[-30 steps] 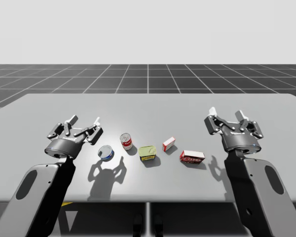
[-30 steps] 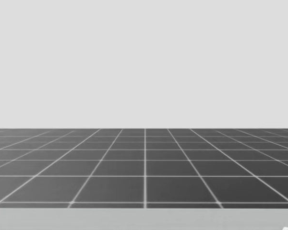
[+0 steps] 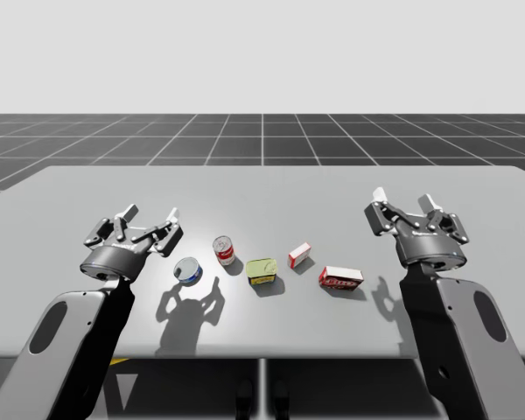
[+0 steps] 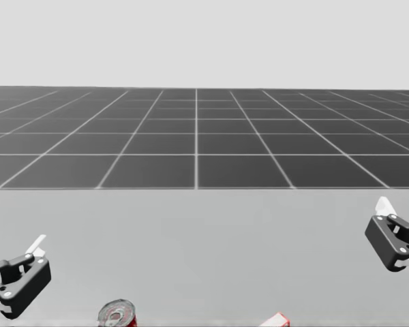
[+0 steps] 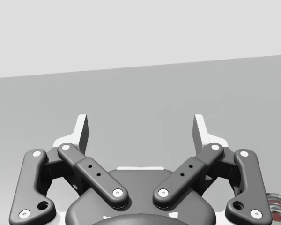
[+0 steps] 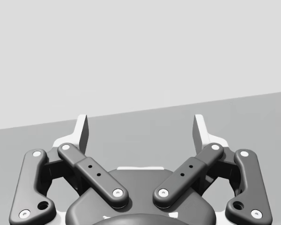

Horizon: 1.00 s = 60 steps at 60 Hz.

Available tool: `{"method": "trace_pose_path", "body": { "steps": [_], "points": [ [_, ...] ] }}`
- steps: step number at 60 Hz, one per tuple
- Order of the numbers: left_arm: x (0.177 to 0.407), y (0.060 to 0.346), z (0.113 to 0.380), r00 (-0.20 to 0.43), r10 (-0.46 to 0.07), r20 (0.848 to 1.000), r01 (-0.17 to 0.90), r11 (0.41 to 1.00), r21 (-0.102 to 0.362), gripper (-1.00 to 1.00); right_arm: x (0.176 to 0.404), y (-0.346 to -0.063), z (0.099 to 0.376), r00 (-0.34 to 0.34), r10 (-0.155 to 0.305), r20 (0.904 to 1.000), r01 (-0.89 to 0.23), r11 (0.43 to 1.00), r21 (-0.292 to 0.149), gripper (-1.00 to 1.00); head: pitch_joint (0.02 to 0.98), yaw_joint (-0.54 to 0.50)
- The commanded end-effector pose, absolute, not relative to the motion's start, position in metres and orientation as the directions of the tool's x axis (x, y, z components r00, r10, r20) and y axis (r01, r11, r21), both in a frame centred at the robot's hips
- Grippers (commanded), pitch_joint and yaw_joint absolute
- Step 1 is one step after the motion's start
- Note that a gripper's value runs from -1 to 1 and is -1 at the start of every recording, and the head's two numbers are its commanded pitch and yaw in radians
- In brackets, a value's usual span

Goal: Lift the pudding box off the table.

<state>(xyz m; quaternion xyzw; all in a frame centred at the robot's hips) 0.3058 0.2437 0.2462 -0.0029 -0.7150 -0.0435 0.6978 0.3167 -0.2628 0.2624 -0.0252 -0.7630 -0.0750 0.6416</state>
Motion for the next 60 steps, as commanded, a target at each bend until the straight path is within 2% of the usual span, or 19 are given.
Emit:
{"method": "trace_pose_path", "body": {
  "steps": [1,9,21,33,38,40,43,45,50,54,55,56,60],
  "points": [
    [0.306,0.244,0.246,-0.026,-0.059,0.998,0.063,0.996,0.06,-1.0,0.318,-0.265,0.262,-0.169,-0.058,0.984,0.141,0.987,0.083,-1.0,0.477,-0.04],
    [0.306,0.246,0.246,-0.029,-0.06,0.998,0.062,0.996,0.062,-1.0,0.319,-0.266,0.262,-0.167,-0.047,0.9848,0.154,0.985,0.074,-1.0,0.577,-0.09],
    [0.305,0.242,0.246,-0.031,-0.064,0.997,0.078,0.995,0.066,-1.0,0.32,-0.267,0.261,-0.159,-0.033,0.9868,0.163,0.985,0.06,-1.0,0.742,-0.22],
    [0.305,0.24,0.246,-0.033,-0.065,0.997,0.094,0.993,0.068,-1.0,0.32,-0.267,0.261,-0.16,-0.023,0.9868,0.158,0.986,0.049,-1.0,0.831,-0.34],
    [0.305,0.239,0.245,-0.033,-0.064,0.997,0.096,0.993,0.067,-1.0,0.321,-0.266,0.262,-0.156,-0.029,0.9873,0.157,0.986,0.053,-1.0,0.855,-0.36],
    [0.306,0.239,0.245,-0.032,-0.064,0.997,0.098,0.993,0.067,-1.0,0.32,-0.265,0.263,-0.154,-0.052,0.9867,0.142,0.987,0.074,-1.0,0.858,-0.36],
    [0.306,0.238,0.245,-0.031,-0.064,0.997,0.101,0.993,0.067,-1.0,0.319,-0.264,0.264,-0.15,-0.062,0.9867,0.124,0.989,0.081,-1.0,0.861,-0.36],
    [0.306,0.237,0.245,-0.031,-0.064,0.997,0.103,0.992,0.067,-1.0,0.318,-0.263,0.265,-0.134,-0.093,0.9866,0.112,0.988,0.108,-1.0,0.863,-0.36],
    [0.306,0.237,0.245,-0.029,-0.063,0.998,0.105,0.992,0.066,-1.0,0.31,-0.262,0.268,-0.117,-0.1,0.9881,0.079,0.991,0.109,-1.0,0.865,-0.36],
    [0.306,0.236,0.245,-0.029,-0.063,0.998,0.104,0.992,0.065,-1.0,0.3,-0.258,0.27,-0.092,-0.14,0.9859,0.057,0.988,0.146,-1.0,0.864,-0.36],
    [0.306,0.236,0.245,-0.029,-0.062,0.998,0.105,0.992,0.065,-1.0,0.298,-0.257,0.27,-0.087,-0.138,0.9867,0.054,0.988,0.143,-1.0,0.863,-0.36],
    [0.305,0.236,0.245,-0.029,-0.062,0.998,0.105,0.992,0.065,-1.0,0.291,-0.254,0.269,-0.086,-0.104,0.9909,0.065,0.992,0.109,-1.0,0.863,-0.36],
    [0.305,0.236,0.246,-0.03,-0.061,0.998,0.105,0.992,0.063,-1.0,0.28,-0.247,0.268,-0.081,-0.087,0.9929,0.071,0.993,0.093,-1.0,0.86,-0.36]
  ]
}}
